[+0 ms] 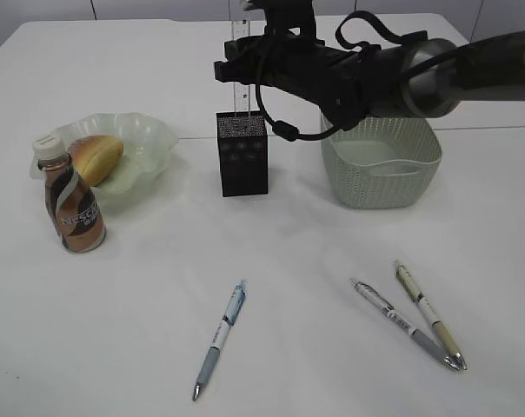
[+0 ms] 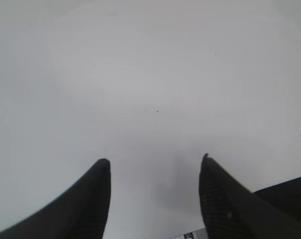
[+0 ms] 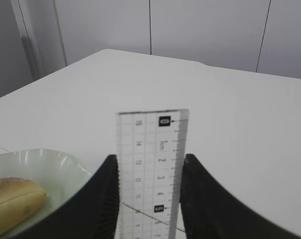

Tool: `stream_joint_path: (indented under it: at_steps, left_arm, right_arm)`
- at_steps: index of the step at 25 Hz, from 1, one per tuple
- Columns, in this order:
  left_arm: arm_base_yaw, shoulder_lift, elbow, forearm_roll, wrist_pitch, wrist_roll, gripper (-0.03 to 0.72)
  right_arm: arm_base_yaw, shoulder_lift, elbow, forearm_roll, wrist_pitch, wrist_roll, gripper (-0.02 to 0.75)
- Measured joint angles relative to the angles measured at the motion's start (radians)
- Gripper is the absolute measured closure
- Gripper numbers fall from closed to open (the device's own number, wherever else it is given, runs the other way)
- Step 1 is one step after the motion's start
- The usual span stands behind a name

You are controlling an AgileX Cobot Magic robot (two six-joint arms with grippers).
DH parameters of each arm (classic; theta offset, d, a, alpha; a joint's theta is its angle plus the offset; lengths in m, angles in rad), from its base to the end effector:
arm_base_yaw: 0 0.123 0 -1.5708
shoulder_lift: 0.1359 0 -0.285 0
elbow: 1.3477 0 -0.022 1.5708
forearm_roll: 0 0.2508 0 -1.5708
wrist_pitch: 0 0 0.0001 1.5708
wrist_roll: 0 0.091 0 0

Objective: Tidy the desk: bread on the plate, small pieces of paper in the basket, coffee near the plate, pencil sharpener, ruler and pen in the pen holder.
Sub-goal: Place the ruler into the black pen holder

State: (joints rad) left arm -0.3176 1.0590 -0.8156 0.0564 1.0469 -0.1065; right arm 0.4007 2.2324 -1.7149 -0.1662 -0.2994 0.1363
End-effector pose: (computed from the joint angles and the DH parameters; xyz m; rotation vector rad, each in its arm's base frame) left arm 0.1716 -0.0517 0.2860 0.3183 2.7524 -0.0352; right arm 0.4873 0.2112 0.2251 -0.3962 1.6696 0.3227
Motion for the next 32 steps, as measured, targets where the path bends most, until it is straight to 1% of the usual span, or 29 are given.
stream_joint_path:
  at_steps: [3, 8, 15, 19, 21, 24, 26, 30, 32]
  left_arm:
    - [0.0, 0.0, 0.0, 0.0, 0.0, 0.0, 0.272]
    - [0.0, 0.0, 0.0, 0.0, -0.001, 0.0, 0.272]
    - [0.0, 0.0, 0.0, 0.001, -0.002, 0.0, 0.272]
    - [0.0, 0.0, 0.0, 0.001, -0.002, 0.0, 0.272]
    - [0.0, 0.0, 0.0, 0.001, -0.002, 0.0, 0.272]
    - [0.0, 0.0, 0.0, 0.001, -0.002, 0.0, 0.272]
    - [0.0, 0.0, 0.0, 0.001, -0.002, 0.0, 0.272]
    - [0.0, 0.0, 0.0, 0.001, -0.002, 0.0, 0.272]
    - [0.0, 0.0, 0.0, 0.001, -0.002, 0.0, 0.272]
  right_arm:
    - [0.0, 0.0, 0.0, -0.002, 0.018, 0.0, 0.473]
    - [0.0, 0.0, -0.001, -0.012, 0.029, 0.0, 0.439]
    - [0.0, 0.0, -0.002, -0.042, 0.036, 0.02, 0.311]
    - [0.0, 0.0, -0.002, -0.048, 0.047, 0.054, 0.297]
    - [0.0, -0.016, -0.002, -0.05, 0.08, 0.079, 0.297]
    - [0.0, -0.094, -0.002, -0.05, 0.238, 0.11, 0.304]
    - [0.0, -0.17, -0.002, -0.05, 0.423, 0.116, 0.325]
    - [0.0, -0.286, -0.005, -0.05, 0.796, 0.123, 0.396]
    - [0.0, -0.325, -0.005, -0.046, 0.946, 0.123, 0.421]
